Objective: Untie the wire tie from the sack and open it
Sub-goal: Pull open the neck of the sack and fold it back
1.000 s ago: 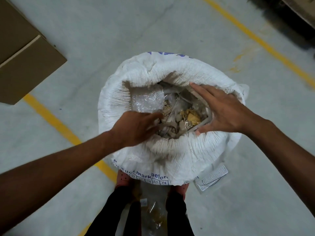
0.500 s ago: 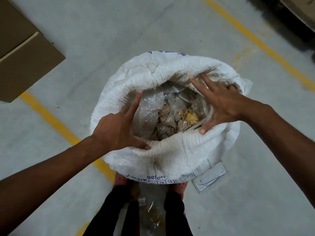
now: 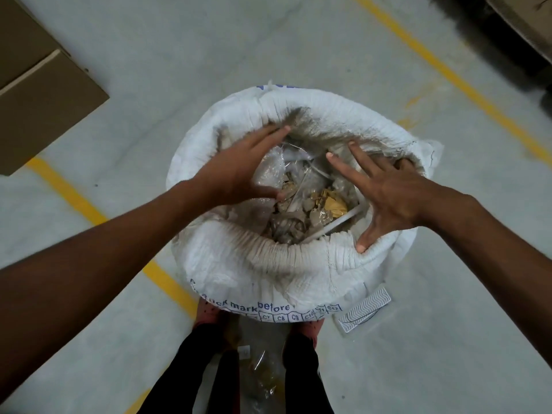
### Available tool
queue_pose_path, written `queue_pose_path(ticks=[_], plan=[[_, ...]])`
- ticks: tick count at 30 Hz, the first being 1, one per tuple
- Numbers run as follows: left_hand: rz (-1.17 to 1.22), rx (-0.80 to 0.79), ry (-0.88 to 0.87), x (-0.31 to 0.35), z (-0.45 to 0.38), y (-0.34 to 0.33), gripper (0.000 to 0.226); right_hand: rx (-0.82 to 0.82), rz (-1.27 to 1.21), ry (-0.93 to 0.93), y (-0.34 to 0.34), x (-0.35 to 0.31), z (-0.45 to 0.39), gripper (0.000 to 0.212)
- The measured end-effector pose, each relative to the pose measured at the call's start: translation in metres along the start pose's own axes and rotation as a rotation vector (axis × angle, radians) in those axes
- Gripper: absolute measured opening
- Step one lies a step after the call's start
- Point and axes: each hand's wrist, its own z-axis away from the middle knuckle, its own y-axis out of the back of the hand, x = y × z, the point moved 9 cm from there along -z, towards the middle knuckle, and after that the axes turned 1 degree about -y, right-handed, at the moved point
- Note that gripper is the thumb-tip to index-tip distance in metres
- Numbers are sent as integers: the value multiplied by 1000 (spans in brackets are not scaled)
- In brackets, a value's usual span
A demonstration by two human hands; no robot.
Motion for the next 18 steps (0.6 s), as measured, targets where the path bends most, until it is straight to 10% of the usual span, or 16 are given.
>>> queue_pose_path(ticks=[18], plan=[[-235, -120, 1, -46, 49, 20, 175, 88, -68, 18, 2, 22, 23, 160]])
